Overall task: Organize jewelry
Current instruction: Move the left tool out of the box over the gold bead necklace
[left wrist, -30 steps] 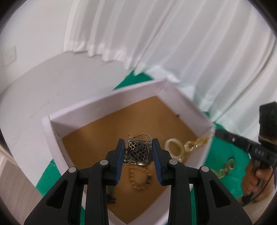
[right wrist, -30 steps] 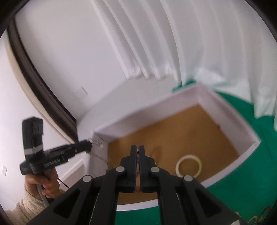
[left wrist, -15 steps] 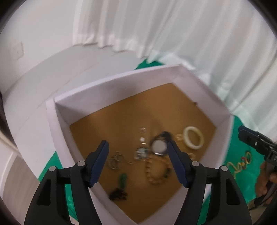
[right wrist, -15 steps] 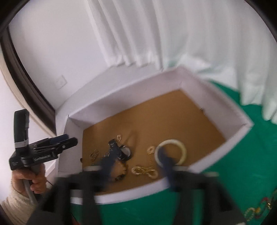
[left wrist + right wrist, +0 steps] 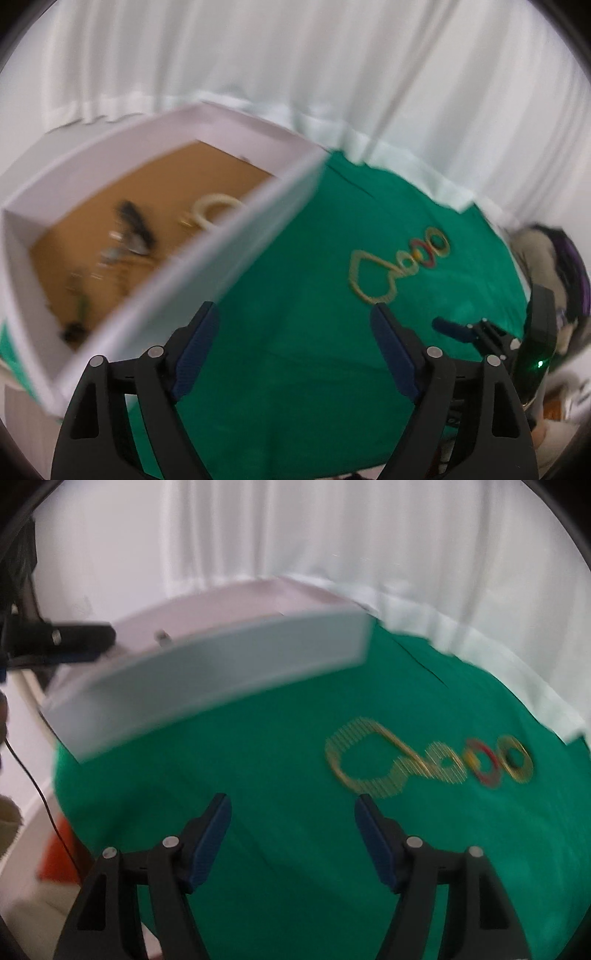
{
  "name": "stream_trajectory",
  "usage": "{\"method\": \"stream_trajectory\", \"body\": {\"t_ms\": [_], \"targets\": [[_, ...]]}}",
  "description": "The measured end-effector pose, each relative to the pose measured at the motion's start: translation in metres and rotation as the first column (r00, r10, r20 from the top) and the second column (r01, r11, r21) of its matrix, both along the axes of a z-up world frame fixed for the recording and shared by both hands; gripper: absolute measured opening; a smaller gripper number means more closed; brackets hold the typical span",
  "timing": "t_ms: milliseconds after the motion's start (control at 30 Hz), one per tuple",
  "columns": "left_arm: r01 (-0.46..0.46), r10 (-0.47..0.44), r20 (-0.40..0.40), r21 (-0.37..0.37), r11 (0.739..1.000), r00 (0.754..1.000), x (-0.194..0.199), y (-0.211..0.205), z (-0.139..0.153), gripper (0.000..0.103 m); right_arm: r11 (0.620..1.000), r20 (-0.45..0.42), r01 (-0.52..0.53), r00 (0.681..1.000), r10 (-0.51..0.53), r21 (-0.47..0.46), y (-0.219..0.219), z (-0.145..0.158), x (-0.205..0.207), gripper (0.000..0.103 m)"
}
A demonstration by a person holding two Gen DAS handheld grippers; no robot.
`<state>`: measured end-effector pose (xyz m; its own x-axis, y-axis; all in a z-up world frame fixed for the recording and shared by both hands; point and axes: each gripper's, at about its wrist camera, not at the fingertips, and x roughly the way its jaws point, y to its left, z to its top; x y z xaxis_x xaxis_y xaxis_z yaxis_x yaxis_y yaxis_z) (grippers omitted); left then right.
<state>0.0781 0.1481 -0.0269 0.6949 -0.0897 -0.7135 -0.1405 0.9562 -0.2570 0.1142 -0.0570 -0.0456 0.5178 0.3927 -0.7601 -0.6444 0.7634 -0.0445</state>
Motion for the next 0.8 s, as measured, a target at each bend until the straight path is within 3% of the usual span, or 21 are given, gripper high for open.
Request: {"method": "stream_trajectory", "body": {"t_ms": [167, 367, 800], "targets": [[0.077, -0.079, -0.039, -0.048, 0.996, 0.996, 0.009, -0.047, -0.03, 0.085, 0.986, 0.029, 0.165, 0.986, -0.164, -0.022, -0.077, -0.016, -0.015, 0.071], [0.139, -0.144, -0.105, -0.05, 0.989, 0.984, 0.011, -0.085, -0.058, 0.085, 0.931, 0.024, 0.362, 0.931, -0.363, 0.033, -0.143, -0.027, -0.02, 0.071], [0.161, -0.159, -0.137, 0.009, 0.987, 0.978, 0.013, -0.106, -0.069, 0.085, 0.909, 0.02, 0.409, 0.911, -0.412, 0.076, -0.169, -0.04, -0.017, 0.071]]}}
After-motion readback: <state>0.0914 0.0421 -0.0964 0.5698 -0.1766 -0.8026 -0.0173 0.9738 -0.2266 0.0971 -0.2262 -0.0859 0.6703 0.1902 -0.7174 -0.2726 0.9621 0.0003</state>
